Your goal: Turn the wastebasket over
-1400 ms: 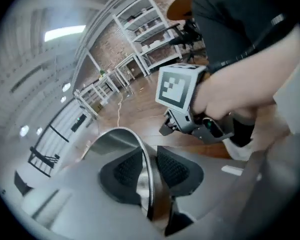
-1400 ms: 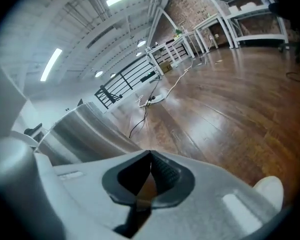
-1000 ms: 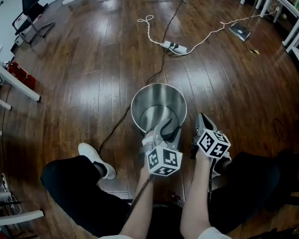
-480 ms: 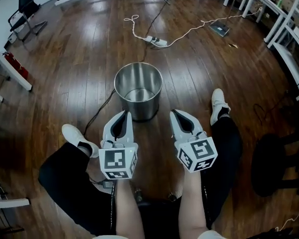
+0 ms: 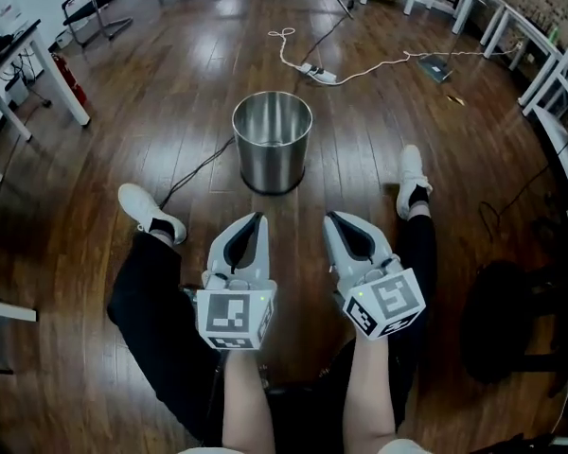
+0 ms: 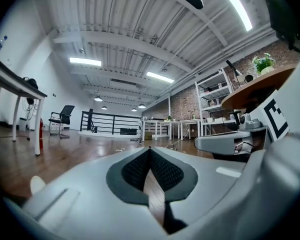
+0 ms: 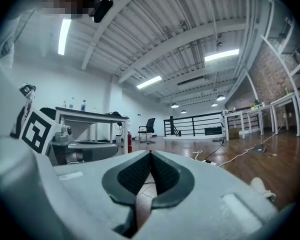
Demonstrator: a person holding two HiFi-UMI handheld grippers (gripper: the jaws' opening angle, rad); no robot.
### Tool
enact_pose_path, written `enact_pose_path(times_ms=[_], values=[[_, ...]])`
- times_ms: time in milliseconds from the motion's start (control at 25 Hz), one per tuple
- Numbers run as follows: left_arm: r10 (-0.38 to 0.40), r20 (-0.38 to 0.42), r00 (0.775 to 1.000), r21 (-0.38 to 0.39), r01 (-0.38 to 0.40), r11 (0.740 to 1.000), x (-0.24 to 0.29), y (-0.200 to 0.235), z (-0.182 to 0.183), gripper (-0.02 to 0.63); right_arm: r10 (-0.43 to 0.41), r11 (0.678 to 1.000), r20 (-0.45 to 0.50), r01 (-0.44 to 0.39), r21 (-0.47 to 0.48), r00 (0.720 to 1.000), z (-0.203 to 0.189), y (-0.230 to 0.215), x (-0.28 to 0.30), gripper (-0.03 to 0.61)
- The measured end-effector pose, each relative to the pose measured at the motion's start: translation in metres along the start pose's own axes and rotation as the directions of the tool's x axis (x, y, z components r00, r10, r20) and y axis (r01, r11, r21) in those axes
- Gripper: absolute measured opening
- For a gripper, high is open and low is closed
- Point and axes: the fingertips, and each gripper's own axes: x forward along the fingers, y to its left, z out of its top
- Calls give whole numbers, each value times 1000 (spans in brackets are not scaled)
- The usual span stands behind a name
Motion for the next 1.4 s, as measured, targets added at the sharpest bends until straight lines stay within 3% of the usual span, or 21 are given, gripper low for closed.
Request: enact_pose_path(times_ms=[280,680,840,1400], values=[[91,-9,996,-11,-91,996,-89,-60,-14,17,107,993,-70,-110,-40,992,-22,48,-85,-11],[171,8,985,-9,-171,985,-166,-155,-15,17,135,988,-80,-141,-64,988,-19,52,-200,-9],[204,4,979,-27,-204,979,-190,-172,-14,17,136,989,-76,-139,-41,988,-16,54,-230,-9],[190,19,982,49,-190,981,-201,-226,10,17,101,995,3,-101,-12,995,12,22,-280,-9]])
